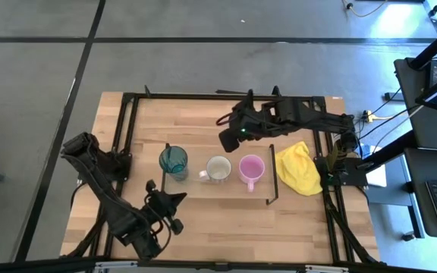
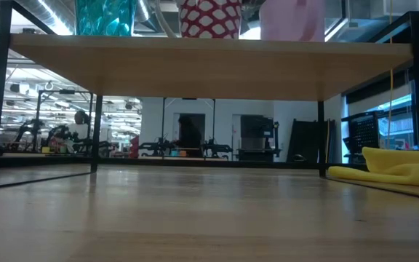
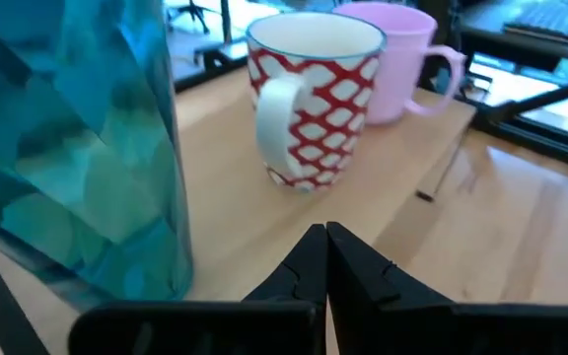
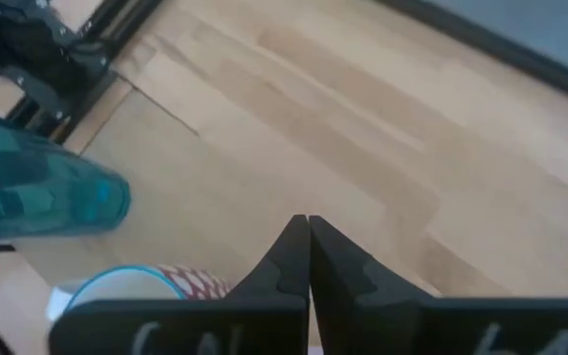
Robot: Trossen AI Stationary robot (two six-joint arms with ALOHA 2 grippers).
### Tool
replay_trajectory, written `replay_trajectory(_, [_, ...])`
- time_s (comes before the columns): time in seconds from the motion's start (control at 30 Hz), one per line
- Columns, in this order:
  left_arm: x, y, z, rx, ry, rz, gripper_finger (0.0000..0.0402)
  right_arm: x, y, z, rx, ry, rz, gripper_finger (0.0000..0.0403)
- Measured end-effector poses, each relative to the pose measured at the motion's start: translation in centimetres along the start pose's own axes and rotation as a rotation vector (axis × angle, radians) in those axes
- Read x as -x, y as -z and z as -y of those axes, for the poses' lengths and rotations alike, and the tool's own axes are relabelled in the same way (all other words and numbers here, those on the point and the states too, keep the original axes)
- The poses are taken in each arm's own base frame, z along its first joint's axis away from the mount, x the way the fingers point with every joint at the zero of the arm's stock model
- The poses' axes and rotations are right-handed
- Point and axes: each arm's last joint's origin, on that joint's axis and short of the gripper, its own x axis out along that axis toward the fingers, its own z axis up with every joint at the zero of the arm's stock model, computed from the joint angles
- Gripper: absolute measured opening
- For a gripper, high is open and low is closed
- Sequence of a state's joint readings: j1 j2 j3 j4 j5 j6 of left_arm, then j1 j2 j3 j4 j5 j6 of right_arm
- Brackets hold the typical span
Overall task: Stack small to large cups/mugs on shelf
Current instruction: Put the red cup on the shelf
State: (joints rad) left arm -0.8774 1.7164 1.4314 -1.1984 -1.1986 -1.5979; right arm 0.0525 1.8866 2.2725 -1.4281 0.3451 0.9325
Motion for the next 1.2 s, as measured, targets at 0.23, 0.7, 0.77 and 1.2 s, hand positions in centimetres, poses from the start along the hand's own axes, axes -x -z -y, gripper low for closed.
replay_trajectory(0.23, [-2.4,1.0,-1.0,0.008,-0.071,0.044,0.0000,-1.5,0.0,0.1,0.055,0.000,-0.042,0.0003])
replay_trajectory(0.7, [-5.4,0.7,-1.2,0.112,-0.132,0.079,0.0000,-4.1,0.9,-0.3,0.199,-0.094,-0.166,0.0003])
replay_trajectory(0.77, [-5.6,0.6,-1.1,0.107,-0.130,0.087,0.0000,-4.6,1.1,-0.3,0.217,-0.102,-0.181,0.0003])
replay_trajectory(1.2, [-6.4,0.1,0.1,0.073,-0.100,0.097,0.0000,-6.2,1.6,-1.1,0.257,-0.198,-0.187,0.0003])
